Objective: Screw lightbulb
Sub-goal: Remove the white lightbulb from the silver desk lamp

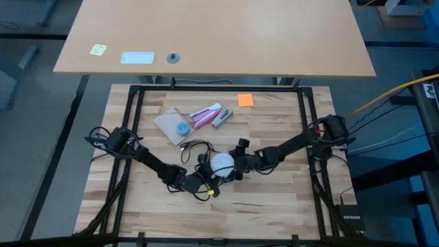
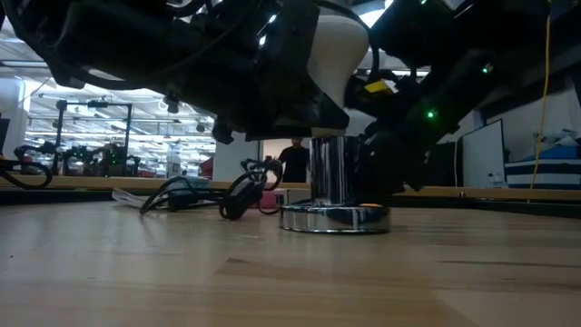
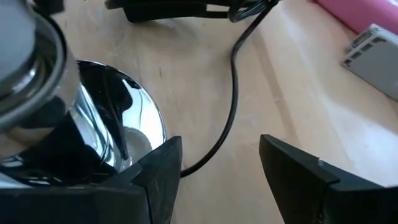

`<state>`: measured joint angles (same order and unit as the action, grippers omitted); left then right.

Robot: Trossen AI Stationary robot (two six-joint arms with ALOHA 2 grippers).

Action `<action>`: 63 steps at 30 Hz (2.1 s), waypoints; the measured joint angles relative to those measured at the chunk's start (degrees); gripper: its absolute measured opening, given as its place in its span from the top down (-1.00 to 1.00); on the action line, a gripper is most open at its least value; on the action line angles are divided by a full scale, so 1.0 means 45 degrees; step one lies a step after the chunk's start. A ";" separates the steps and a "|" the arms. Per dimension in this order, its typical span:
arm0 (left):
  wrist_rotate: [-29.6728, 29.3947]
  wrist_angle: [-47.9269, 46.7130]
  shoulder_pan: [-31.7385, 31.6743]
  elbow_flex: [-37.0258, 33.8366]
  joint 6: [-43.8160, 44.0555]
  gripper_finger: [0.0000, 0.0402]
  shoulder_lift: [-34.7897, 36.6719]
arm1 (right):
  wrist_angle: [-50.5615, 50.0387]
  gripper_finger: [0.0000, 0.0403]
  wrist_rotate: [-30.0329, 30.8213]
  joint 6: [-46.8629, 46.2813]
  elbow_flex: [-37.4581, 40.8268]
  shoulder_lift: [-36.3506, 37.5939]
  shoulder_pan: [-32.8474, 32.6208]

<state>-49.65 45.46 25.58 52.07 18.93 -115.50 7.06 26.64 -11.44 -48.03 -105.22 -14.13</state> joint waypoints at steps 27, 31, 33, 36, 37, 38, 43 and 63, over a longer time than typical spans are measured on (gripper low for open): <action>-0.0069 -0.0285 -0.0004 0.0015 -0.0114 0.30 0.0000 | -0.3191 0.97 -0.1519 0.0594 -0.0020 0.0620 -0.0105; -0.0151 -0.0297 -0.0016 0.0019 -0.0226 0.30 0.0000 | -0.4058 0.94 -0.1645 0.0115 0.0001 0.0913 -0.0543; -0.0191 -0.0317 -0.0028 0.0019 -0.0250 0.30 0.0000 | -0.4131 0.96 -0.1531 -0.0058 0.0009 0.0926 -0.0887; -0.0200 -0.0292 -0.0028 0.0015 -0.0338 0.30 0.0000 | -0.4055 0.98 -0.0942 -0.0081 0.0028 0.0916 -0.1292; -0.0198 -0.0292 -0.0028 0.0015 -0.0340 0.30 0.0000 | -0.4059 0.97 -0.0560 -0.0138 0.0037 0.0906 -0.1368; -0.0194 -0.0297 -0.0022 0.0015 -0.0334 0.30 0.0000 | -0.4062 0.95 -0.0182 -0.0263 0.0046 0.0906 -0.1390; -0.0137 -0.0299 -0.0007 0.0010 -0.0309 0.30 0.0000 | -0.3348 0.86 0.0544 -0.0408 0.0053 0.0984 -0.1101; -0.0107 -0.0251 0.0074 0.0000 -0.0352 0.30 0.0000 | -0.0669 0.56 -0.2073 0.0272 0.0029 0.1003 0.1006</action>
<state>-50.13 44.33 25.91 52.07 17.34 -115.50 4.05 17.31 -10.22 -47.90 -100.71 -9.60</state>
